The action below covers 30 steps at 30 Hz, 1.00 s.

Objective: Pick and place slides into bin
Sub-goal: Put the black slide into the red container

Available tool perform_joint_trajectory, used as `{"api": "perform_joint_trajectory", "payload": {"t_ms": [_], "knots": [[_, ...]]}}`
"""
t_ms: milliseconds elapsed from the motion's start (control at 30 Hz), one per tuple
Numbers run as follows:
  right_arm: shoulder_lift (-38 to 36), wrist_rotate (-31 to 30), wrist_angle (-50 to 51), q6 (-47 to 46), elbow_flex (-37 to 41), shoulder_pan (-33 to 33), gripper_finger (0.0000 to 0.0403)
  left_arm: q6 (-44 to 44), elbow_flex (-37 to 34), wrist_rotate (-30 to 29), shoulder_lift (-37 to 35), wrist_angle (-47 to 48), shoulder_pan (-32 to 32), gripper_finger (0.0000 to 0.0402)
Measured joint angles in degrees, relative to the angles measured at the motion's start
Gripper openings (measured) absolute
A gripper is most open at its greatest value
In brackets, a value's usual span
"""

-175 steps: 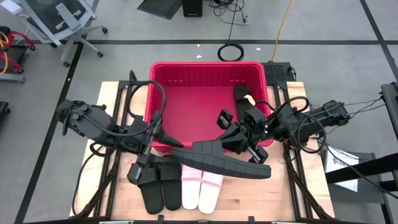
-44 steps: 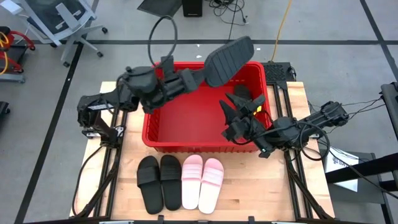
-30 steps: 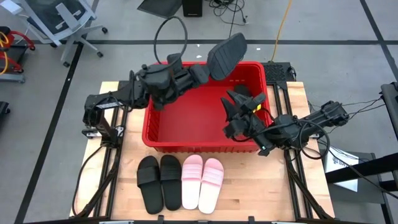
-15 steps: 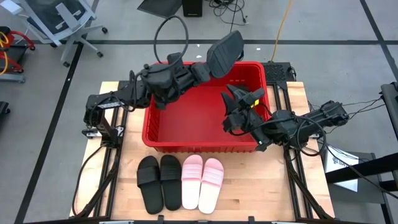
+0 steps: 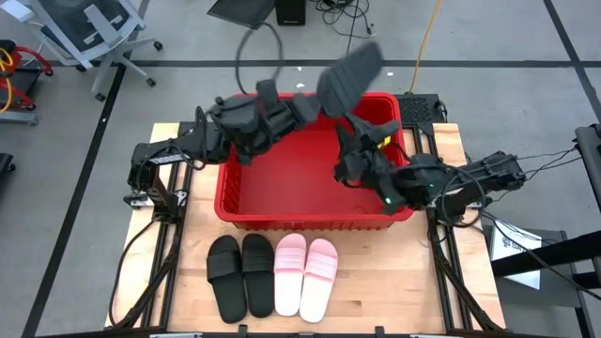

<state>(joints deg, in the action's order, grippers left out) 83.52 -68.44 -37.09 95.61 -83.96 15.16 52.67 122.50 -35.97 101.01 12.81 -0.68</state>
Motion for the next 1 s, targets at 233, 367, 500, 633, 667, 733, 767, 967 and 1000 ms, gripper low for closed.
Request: {"api": "perform_joint_trajectory", "payload": {"t_ms": [233,367,500,633,667,733,767,967,1000], "knots": [[0.09,-0.26,0.43,0.05,0.02,-0.58,0.0163,0.67,-0.07,0.12,0.95,0.33,-0.18,0.0031],[0.09,-0.23,0.47,1.05,0.02,-0.97,0.0163,2.05,-0.07,-0.21,0.85,0.45,-0.48,0.0031],[0.09,0.42,0.49,1.05,0.02,-1.48,0.0163,2.36,-0.07,-0.14,0.87,0.32,-0.52,0.0031],[0.09,2.28,0.55,1.12,0.02,-2.13,0.0161,2.35,-0.07,0.22,0.87,0.01,-0.57,0.0031],[0.09,2.58,0.55,1.14,0.02,-2.13,0.0161,2.06,-0.07,0.29,0.87,0.01,-0.61,0.0031],[0.09,2.57,0.51,1.14,0.02,-2.08,0.0161,2.05,-0.07,0.94,0.87,0.0,-0.68,0.0031],[0.07,2.53,0.51,1.14,0.02,-2.06,0.0161,2.04,-0.07,1.16,0.87,-0.06,-0.68,0.0031],[0.02,2.51,0.49,1.13,0.02,-2.04,0.0135,1.86,-0.07,2.39,0.87,-0.05,-0.62,0.0031],[0.0,2.5,0.43,1.14,0.02,-2.04,0.0125,2.03,-0.07,2.55,0.87,-0.01,-0.62,0.0031]]}}
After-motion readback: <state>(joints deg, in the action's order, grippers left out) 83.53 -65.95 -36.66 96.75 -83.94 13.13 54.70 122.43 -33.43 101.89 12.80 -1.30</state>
